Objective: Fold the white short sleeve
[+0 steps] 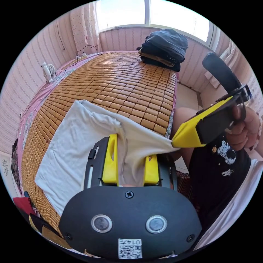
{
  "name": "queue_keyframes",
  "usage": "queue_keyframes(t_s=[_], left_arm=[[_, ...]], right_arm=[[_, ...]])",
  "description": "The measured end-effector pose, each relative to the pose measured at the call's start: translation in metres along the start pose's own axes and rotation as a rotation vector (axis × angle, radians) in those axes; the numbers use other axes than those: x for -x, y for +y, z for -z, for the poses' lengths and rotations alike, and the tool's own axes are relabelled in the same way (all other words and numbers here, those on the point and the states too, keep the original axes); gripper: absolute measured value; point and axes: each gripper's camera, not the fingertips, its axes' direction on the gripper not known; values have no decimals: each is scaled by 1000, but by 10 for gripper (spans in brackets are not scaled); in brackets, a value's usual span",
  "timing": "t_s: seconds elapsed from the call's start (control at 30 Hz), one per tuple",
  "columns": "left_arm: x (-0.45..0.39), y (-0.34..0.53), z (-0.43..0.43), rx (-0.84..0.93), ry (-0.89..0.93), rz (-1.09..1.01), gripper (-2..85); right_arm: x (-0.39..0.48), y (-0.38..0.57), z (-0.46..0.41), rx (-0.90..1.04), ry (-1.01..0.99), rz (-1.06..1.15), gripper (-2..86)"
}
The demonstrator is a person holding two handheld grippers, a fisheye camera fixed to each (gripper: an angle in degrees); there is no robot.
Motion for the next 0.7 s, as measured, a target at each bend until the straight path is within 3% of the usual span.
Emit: queue_keyframes(t_s=[0.13,0.27,0.47,0.6,0.7], left_arm=[[5,10,1,31,36,17,5],[-7,38,20,-8,36,-6,-7],[-26,85,50,-55,26,-24,-9],[-27,118,68,-83,25,-1,-9],[-23,138,79,-106,29,14,-9]], right_arm=[[7,6,-9,56,-4,32,8],[8,16,-3,13,94,66,54],[-27,-5,-6,-145,142,-97,133],[-29,-32,-34,-157,196,-120,131],[-22,-46,-53,-179,275,-121,80]])
